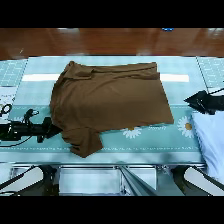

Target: Fold the shirts.

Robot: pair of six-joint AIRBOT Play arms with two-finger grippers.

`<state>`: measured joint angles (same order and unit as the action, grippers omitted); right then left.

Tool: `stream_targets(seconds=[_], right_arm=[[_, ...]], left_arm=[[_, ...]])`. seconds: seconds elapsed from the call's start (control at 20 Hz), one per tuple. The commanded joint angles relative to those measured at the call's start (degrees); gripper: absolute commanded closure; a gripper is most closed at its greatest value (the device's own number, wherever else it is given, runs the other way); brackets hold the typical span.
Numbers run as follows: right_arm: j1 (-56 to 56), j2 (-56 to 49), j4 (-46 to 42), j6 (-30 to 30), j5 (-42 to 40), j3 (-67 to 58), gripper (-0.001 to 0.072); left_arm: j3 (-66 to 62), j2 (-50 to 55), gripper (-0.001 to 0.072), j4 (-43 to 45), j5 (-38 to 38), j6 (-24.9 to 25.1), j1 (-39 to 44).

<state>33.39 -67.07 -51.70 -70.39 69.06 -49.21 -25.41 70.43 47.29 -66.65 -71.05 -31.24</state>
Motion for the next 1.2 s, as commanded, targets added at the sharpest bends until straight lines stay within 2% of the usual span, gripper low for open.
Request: stream_targets(seconds=[0.0, 0.25, 0.65, 0.8, 0.85, 0.9, 0.95, 1.15], right_arm=[[0.1, 0.0, -6.1, -4.2, 1.0, 3.8, 0.0297], [0.1, -2.4, -7.0, -4.4, -1.5, 9.6, 0.0297], [-0.5, -11.1, 2.1, -1.7, -4.2, 9.7, 0.0298], [-7.2, -14.7, 7.8, 0.9, -7.1, 9.6, 0.0298], [-9.9, -15.5, 10.1, 1.3, -9.1, 9.4, 0.0353], [-11.8, -15.7, 11.9, 2.0, -10.4, 8.9, 0.0558], [-13.5, -15.7, 13.7, 4.5, -10.3, 7.8, 0.0686], [-15.0, -14.7, 12.1, 4.7, -0.7, -2.9, 0.0686]], left_arm=[[-1.6, 0.4, 0.0692, 0.0, 0.1, 0.5, 1.5], [-1.5, 0.4, 0.0692, 0.1, 0.0, 0.3, 1.6], [-1.5, 0.4, 0.0692, 0.1, 0.3, 0.3, 1.6], [-1.5, 0.4, 0.0692, -0.2, 0.3, 0.3, 2.0], [-1.5, 0.4, 0.0692, -0.2, 0.2, 0.3, 2.0], [-1.5, 0.4, 0.0692, -0.2, -0.1, 0.3, 2.0], [-1.7, 0.4, 0.0692, -0.2, -0.4, 0.3, 2.0], [-6.7, -1.5, 0.0692, -1.9, -2.5, 1.2, 1.9]])
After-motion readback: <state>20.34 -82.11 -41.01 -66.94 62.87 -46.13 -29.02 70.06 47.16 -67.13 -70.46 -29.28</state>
